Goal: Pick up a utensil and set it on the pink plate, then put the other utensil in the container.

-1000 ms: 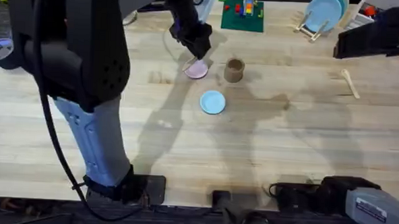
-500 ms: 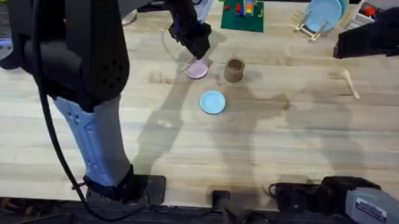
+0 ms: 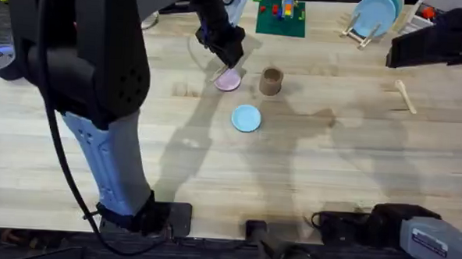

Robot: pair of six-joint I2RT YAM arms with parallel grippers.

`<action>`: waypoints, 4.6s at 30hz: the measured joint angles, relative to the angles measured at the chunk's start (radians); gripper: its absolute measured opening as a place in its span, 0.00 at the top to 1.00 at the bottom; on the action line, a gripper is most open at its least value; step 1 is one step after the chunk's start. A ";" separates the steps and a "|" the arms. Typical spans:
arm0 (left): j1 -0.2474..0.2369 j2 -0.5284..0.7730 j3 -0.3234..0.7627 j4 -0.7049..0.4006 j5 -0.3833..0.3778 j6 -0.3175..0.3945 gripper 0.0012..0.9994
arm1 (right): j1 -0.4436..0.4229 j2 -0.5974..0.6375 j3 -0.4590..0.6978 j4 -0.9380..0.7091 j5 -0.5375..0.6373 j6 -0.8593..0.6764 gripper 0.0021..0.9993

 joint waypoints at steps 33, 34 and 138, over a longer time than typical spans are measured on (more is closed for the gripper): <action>0.000 0.003 0.000 -0.027 0.003 -0.003 0.83 | 0.000 0.000 0.000 0.000 0.000 0.000 0.00; 0.000 0.003 0.000 -0.028 0.003 -0.003 0.82 | 0.000 0.000 0.000 0.000 0.000 0.000 0.00; 0.008 -1.430 -0.494 -0.325 0.055 0.072 0.01 | -0.171 0.000 0.000 -0.012 0.000 -0.312 0.00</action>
